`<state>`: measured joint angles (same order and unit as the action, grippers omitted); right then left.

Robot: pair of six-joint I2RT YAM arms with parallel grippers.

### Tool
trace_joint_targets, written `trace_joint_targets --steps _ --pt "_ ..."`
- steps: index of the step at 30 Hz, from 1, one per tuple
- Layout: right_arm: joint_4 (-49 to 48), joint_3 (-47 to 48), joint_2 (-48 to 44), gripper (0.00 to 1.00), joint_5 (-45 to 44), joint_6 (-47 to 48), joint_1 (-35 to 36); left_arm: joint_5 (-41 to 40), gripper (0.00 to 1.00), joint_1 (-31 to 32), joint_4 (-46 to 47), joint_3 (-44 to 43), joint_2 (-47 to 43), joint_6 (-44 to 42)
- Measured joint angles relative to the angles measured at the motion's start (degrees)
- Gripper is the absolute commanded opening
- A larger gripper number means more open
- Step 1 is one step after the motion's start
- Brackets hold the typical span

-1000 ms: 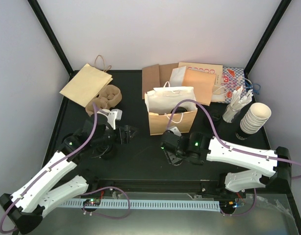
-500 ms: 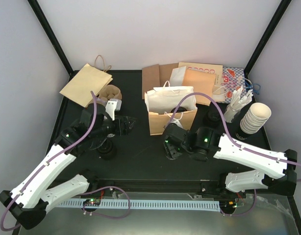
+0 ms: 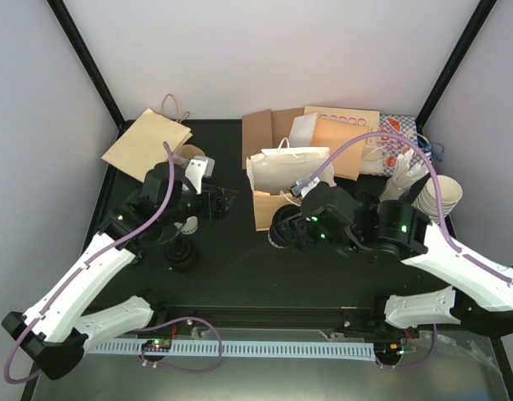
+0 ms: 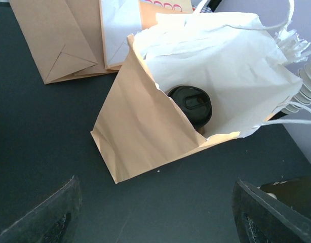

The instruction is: Pack the takeout coffee

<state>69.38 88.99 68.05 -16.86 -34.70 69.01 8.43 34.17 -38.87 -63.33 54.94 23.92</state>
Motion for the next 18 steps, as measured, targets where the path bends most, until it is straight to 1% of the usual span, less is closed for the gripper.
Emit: trace_joint_targets --steps 4,10,13,18 --pt "1.14 4.57 0.44 0.63 -0.87 1.68 -0.57 0.90 0.84 0.00 0.42 -0.52 1.11 -1.55" --pt "3.13 16.57 2.97 0.63 -3.87 4.76 -2.19 1.53 0.85 -0.04 0.52 -4.52 5.38 -3.87" --pt "3.15 21.09 3.63 0.63 -5.97 6.14 -2.51 1.68 0.85 -0.04 0.70 -5.66 6.25 -4.83" --pt "3.06 24.48 3.28 0.63 -11.02 7.52 -2.80 1.70 0.85 -0.04 0.72 -7.04 7.04 -6.23"
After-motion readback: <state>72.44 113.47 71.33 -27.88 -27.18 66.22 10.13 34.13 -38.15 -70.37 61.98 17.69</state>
